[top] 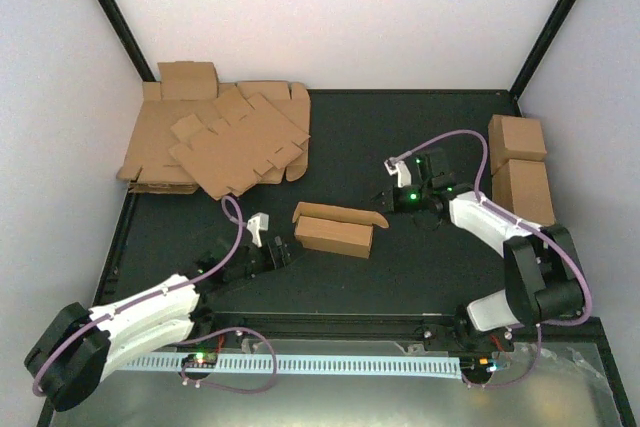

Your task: Fold the paper box

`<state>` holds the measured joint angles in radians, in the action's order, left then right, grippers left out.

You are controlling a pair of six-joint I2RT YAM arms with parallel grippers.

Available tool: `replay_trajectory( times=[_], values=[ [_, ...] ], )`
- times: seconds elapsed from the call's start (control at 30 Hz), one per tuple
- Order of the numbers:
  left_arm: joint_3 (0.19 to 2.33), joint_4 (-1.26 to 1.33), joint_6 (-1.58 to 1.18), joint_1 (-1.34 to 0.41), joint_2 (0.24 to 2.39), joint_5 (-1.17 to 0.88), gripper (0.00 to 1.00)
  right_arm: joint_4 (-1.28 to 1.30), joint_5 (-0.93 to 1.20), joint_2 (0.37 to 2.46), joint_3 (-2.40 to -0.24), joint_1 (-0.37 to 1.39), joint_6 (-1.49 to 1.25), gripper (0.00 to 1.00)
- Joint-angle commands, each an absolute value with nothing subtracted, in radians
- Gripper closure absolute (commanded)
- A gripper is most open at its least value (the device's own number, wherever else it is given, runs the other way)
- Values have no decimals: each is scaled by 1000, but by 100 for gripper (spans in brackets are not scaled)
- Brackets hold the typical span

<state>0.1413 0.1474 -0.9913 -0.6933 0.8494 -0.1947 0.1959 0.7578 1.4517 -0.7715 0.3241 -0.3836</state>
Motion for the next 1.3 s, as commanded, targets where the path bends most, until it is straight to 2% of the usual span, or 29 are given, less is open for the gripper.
replay_trajectory(
  times=[0.0,0.23,0.37,0.5,0.63,0.8,0.87,1.1,1.27],
  values=[
    [167,172,-937,-657,865,-256,24,250,676,1408,-789,323,-353,95],
    [189,135,-906,-622,861,-306,25,314,583,1377,-861,322,-318,90],
    [220,77,-898,-622,872,-374,25,360,573,1410,-928,323,-294,90],
    [179,128,-956,-650,869,-426,28,404,589,1473,-1001,327,-256,89],
    [147,168,-1008,-712,838,-385,35,480,597,1568,-1092,354,-201,89],
    [146,268,-1046,-755,912,-369,52,495,665,1655,-1145,369,-187,90],
    [148,340,-1058,-766,953,-373,55,516,679,1683,-1162,386,-172,90],
    [170,475,-1071,-792,1054,-313,60,450,725,1668,-1046,397,-208,92],
    [217,479,-1040,-789,1105,-271,61,410,751,1608,-944,397,-225,93]
  ],
)
